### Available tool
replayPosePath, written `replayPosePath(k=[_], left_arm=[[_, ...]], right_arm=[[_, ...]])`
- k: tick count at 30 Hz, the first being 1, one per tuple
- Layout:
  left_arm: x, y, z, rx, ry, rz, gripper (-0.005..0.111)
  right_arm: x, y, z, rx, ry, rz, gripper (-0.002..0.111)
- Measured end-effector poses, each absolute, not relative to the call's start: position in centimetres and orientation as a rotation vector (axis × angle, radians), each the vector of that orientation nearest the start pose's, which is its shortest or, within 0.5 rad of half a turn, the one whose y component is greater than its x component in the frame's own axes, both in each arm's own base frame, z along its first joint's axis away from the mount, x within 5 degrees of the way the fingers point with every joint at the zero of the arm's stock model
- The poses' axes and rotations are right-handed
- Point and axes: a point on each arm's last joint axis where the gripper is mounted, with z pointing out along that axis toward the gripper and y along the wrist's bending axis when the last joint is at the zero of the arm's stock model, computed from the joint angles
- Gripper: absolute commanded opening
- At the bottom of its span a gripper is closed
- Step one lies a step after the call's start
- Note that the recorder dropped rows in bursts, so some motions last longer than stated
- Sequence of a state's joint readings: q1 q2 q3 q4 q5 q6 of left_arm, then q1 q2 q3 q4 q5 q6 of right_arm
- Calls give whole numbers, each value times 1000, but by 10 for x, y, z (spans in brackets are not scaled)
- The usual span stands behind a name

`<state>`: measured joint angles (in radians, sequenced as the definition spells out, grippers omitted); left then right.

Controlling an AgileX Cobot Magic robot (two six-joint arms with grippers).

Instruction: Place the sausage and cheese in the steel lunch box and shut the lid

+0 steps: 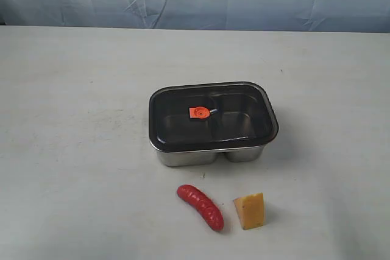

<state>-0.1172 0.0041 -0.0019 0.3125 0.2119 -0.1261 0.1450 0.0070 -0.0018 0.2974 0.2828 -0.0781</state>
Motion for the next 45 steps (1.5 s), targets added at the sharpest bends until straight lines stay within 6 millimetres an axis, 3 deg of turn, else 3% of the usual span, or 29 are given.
replayPosePath(k=[4, 9, 17, 20, 26, 29, 30, 31, 32, 33, 34, 35, 36, 38, 41, 45], left_arm=[[56, -1, 195, 202, 1676, 102, 0], [56, -1, 195, 202, 1676, 102, 0], [56, -1, 195, 202, 1676, 102, 0], [56, -1, 195, 202, 1676, 102, 0], [56, -1, 195, 202, 1678, 102, 0], [56, -1, 195, 202, 1678, 102, 0], [56, -1, 195, 202, 1678, 102, 0], [56, -1, 195, 202, 1678, 102, 0], [56, -1, 195, 202, 1678, 102, 0], [56, -1, 195, 202, 1678, 102, 0], [56, -1, 195, 202, 1678, 102, 0], [56, -1, 195, 202, 1678, 102, 0], [56, -1, 195, 202, 1678, 102, 0], [56, -1, 195, 202, 1678, 102, 0], [56, -1, 195, 202, 1678, 102, 0], [56, -1, 195, 202, 1678, 102, 0]], right_arm=[[54, 19, 198, 360, 1667, 720, -1], [54, 19, 204, 574, 1579, 950, -1], [57, 3, 218, 596, 1372, 816, -1], [61, 6, 221, 500, 1442, 716, -1], [84, 19, 246, 302, 1758, 573, -1], [112, 28, 254, 225, 1973, 519, -1], [138, 35, 255, 192, 2131, 505, -1], [151, 39, 255, 177, 2191, 507, -1], [183, 49, 244, 123, 2367, 534, -1], [196, 55, 238, 73, 2441, 555, -1], [228, 69, 223, -25, 2575, 652, -1], [242, 74, 215, -56, 2622, 703, -1], [270, 87, 208, -116, 2653, 840, -1], [303, 95, 206, -117, 2608, 1071, -1], [330, 78, 203, -138, 2496, 1340, -1], [341, 37, 156, -24, 2577, 1411, 1]])
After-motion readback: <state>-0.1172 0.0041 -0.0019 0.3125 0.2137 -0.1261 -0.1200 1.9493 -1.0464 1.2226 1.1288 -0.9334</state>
